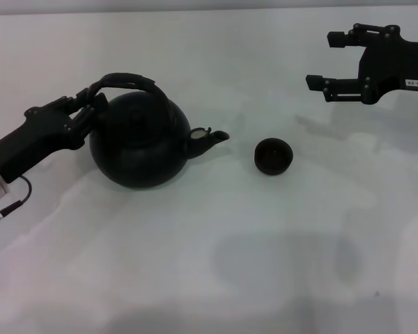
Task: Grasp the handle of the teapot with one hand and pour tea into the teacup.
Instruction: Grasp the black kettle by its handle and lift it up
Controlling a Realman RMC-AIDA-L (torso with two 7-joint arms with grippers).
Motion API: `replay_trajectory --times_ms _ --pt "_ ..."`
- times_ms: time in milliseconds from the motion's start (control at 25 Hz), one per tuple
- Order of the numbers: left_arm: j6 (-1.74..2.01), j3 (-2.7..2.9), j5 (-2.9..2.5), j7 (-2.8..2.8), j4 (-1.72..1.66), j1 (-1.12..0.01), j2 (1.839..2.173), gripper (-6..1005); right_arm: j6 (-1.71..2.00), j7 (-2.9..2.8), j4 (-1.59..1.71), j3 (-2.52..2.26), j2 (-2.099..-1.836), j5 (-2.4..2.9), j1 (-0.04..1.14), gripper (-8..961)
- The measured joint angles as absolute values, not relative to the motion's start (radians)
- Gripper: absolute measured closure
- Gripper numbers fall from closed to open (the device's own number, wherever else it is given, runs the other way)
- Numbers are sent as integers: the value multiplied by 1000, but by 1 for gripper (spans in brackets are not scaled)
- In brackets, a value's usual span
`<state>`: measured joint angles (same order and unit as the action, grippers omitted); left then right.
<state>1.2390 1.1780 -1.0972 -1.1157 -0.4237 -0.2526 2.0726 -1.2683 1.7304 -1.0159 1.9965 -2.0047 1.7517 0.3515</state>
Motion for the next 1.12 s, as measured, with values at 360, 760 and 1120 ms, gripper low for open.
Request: replay_trajectory --times_ms 360,760,1120 --pt "1225 1175 -1159 -1223 -545 -232 2073 757 -1276 1762 -997 1996 -2004 1733 337 125" --pt "1160 1187 -1295 -1376 -732 -218 2077 803 -1277 1806 -950 2004 -2003 1695 327 125" --pt "1116 1197 -1427 -1537 -937 -198 2079 805 -1286 1857 -923 2007 -2003 1626 313 126"
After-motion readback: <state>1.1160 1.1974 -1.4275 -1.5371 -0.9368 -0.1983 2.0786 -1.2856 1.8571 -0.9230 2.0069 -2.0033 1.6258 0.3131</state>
